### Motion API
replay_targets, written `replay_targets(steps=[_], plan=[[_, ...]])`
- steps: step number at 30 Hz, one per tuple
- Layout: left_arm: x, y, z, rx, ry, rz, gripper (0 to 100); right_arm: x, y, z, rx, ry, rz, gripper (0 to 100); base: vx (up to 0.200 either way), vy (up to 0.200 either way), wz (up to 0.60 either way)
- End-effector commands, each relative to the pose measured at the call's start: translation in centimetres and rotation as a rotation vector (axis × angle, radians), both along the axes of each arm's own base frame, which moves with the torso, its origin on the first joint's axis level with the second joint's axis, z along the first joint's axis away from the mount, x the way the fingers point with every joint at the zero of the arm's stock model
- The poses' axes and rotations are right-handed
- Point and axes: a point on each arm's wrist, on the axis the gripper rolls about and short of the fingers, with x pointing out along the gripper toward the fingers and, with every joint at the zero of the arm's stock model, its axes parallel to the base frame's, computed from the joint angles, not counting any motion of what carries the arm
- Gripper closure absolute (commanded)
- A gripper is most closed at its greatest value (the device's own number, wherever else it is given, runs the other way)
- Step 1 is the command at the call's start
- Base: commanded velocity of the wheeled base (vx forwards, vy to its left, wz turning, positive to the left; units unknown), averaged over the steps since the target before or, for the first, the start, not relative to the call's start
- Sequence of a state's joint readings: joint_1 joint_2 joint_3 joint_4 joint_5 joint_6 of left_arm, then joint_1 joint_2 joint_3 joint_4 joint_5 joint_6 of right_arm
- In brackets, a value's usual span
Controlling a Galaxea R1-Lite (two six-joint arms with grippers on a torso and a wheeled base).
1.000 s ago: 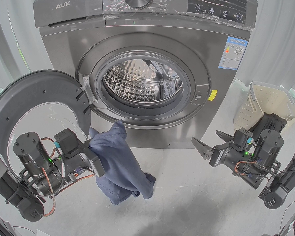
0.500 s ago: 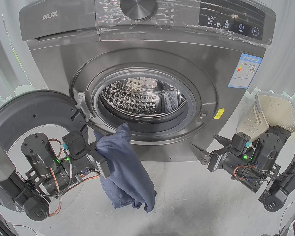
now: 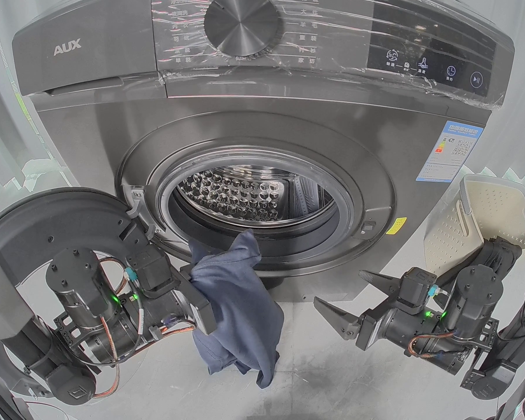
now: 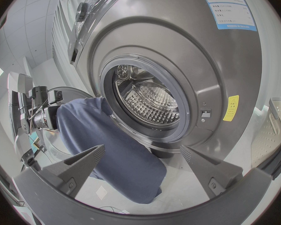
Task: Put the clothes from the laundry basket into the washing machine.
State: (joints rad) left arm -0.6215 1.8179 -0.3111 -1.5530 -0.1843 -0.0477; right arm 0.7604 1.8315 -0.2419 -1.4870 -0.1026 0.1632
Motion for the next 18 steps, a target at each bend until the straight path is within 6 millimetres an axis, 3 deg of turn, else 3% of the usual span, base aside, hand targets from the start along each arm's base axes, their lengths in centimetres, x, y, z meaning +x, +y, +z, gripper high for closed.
replay_targets(steps=[1,8,12,15,18], plan=[[0.5,-1.1,-0.9,0.002,0.030,0.000,100,-1.2,0.3,0.8,0.020,-0.019,0.042,0,0.000,0.000,0.00],[3.6,-3.8,-2.5,-0.047,0.086,0.007,100,-1.3,0.2,1.1,0.031,-0.030,0.042,0,0.000,0.000,0.00],[5.9,-5.3,-2.1,-0.123,0.068,0.037,100,-1.2,-0.1,1.4,0.036,-0.037,0.032,0,0.000,0.000,0.00],[8.7,-5.8,-1.5,-0.184,0.019,0.126,100,-1.2,-0.2,1.5,0.038,-0.042,0.030,0,0.000,0.000,0.00],[9.6,-5.9,-1.5,-0.194,0.004,0.137,100,-1.2,-0.2,1.5,0.037,-0.043,0.030,0,0.000,0.000,0.00]])
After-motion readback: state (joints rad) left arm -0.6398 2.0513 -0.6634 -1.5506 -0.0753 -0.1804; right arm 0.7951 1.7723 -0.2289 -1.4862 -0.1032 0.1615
